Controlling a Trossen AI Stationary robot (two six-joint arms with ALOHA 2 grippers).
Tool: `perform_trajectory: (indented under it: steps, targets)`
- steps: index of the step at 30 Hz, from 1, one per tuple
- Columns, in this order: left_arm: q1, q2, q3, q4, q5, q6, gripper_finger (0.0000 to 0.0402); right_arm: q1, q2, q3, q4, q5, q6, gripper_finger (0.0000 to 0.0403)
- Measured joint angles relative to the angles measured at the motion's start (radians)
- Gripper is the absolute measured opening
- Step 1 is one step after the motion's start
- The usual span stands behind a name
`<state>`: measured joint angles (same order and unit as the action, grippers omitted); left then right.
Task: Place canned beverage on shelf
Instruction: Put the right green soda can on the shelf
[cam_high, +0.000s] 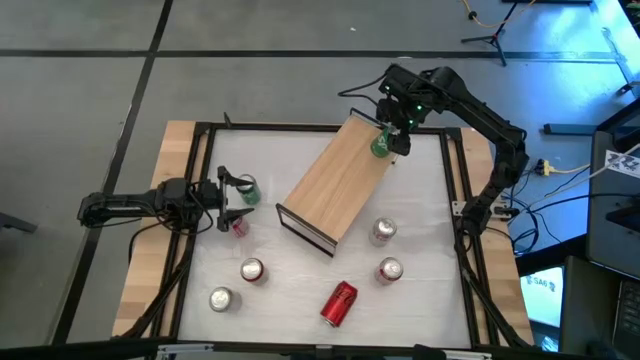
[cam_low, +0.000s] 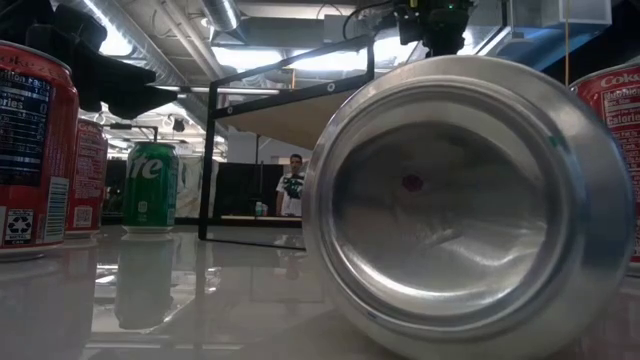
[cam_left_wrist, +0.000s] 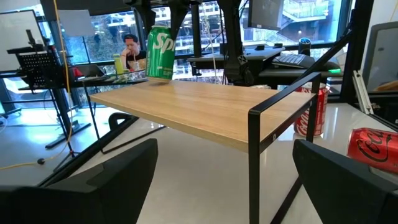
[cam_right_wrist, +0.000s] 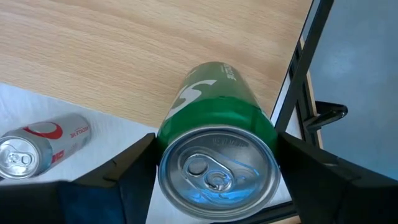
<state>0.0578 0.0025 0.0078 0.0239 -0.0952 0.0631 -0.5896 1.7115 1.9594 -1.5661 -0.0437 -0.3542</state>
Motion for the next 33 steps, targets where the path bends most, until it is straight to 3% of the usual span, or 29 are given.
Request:
perform_trajectory:
  steps: [25, 33]
  targets:
    - [0.0, 0.0, 0.0, 0.0, 0.0, -0.002, 0.0364, 0.0, 0.002, -0.002, -0.004, 0.0, 0.0, 0.0288]
    - [0.0, 0.0, 0.0, 0.0, 0.0, -0.002, 0.0364, 0.0, 0.007, -0.007, -0.014, 0.001, 0.0, 0.0349]
